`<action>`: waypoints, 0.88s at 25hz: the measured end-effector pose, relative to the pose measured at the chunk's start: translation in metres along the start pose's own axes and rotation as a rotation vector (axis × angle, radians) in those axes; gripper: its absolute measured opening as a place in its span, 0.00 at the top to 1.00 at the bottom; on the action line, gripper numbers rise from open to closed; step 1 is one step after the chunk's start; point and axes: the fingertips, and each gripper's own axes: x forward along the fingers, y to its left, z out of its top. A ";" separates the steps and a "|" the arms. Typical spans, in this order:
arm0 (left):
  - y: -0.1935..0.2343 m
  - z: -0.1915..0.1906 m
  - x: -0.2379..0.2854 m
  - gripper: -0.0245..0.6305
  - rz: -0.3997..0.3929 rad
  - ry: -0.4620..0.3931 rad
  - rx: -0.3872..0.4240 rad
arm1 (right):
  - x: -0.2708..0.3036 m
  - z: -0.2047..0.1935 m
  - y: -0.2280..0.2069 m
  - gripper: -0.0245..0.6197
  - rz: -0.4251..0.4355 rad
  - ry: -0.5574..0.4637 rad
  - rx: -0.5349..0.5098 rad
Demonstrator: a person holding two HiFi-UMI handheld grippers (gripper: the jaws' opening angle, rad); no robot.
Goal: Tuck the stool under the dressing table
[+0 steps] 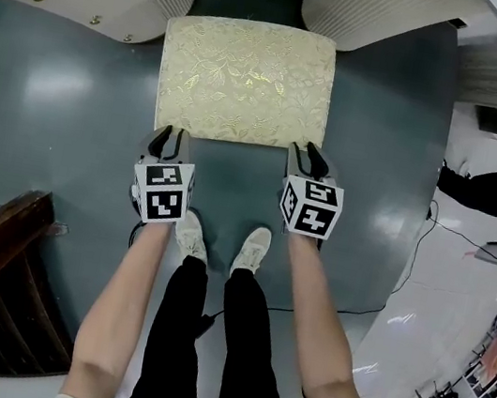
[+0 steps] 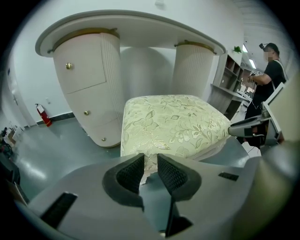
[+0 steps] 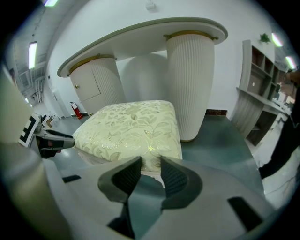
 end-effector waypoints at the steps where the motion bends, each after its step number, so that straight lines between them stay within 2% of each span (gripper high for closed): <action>1: 0.000 -0.001 0.000 0.84 0.000 0.000 0.000 | 0.001 0.000 0.000 0.77 -0.001 -0.001 0.000; 12: 0.001 0.007 0.012 0.84 0.010 -0.002 -0.001 | 0.014 0.010 -0.004 0.77 0.010 0.001 -0.011; 22: 0.010 0.041 0.026 0.84 -0.001 0.008 0.004 | 0.028 0.041 -0.007 0.77 0.026 -0.007 -0.013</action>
